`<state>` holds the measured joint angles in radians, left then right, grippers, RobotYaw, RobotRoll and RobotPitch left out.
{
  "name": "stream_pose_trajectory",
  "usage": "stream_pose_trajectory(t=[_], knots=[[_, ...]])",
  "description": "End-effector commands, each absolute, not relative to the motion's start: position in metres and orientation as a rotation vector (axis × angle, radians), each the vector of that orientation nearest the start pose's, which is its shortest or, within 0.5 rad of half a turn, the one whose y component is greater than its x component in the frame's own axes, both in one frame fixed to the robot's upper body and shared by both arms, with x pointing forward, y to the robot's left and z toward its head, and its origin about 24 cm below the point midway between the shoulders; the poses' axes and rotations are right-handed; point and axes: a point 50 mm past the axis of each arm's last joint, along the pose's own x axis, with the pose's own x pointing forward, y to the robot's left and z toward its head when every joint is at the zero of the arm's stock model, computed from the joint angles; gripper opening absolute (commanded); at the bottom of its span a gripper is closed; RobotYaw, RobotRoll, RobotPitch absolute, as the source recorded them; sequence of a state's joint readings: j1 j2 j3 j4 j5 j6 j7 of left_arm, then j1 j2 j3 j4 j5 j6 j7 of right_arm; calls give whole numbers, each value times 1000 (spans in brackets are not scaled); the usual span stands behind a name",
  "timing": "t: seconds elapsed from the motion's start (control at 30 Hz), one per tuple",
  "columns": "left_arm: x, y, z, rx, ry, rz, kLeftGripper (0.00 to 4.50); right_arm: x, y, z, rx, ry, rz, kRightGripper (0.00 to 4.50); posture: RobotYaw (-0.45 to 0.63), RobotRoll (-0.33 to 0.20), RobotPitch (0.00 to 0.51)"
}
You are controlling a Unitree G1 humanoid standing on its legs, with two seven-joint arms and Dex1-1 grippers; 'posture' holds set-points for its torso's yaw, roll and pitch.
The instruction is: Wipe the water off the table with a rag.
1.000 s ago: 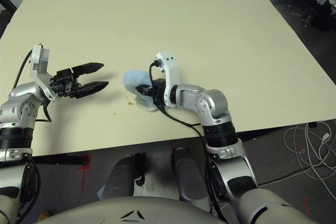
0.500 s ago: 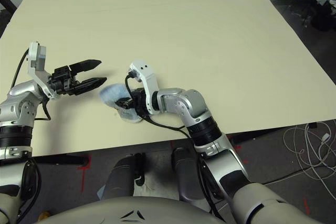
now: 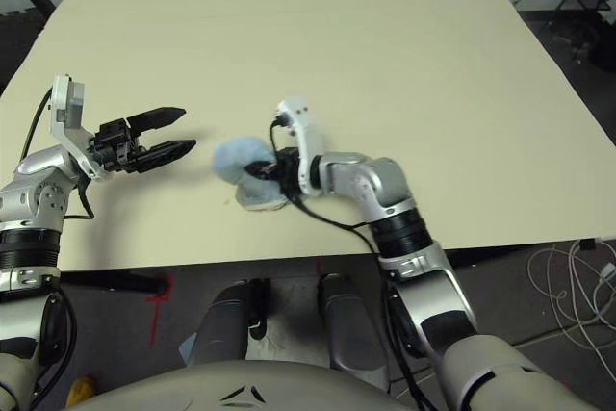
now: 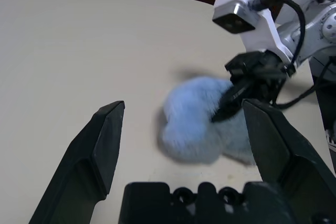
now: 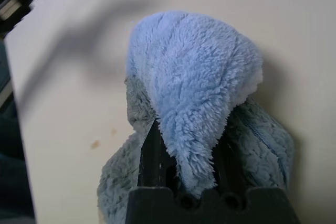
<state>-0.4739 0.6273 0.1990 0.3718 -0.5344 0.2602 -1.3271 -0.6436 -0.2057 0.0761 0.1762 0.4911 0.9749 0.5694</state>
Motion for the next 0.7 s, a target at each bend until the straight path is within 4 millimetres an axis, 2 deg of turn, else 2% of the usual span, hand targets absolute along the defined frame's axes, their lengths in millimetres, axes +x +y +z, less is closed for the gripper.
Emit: stream_pose_trajectory(t=[0.03,0.3,0.7], knots=[[303,252,146,-40,-36,-1107,4500,336,-129,106,239,558,705,62,-172,0,180],[308,254,148,-29,-36,-1102,4500,349,-167,135,237,466,620,62,-172,0,175],[312,254,148,-29,-43,-1092,4500,345,-213,197,207,307,615,62,-188,0,172]])
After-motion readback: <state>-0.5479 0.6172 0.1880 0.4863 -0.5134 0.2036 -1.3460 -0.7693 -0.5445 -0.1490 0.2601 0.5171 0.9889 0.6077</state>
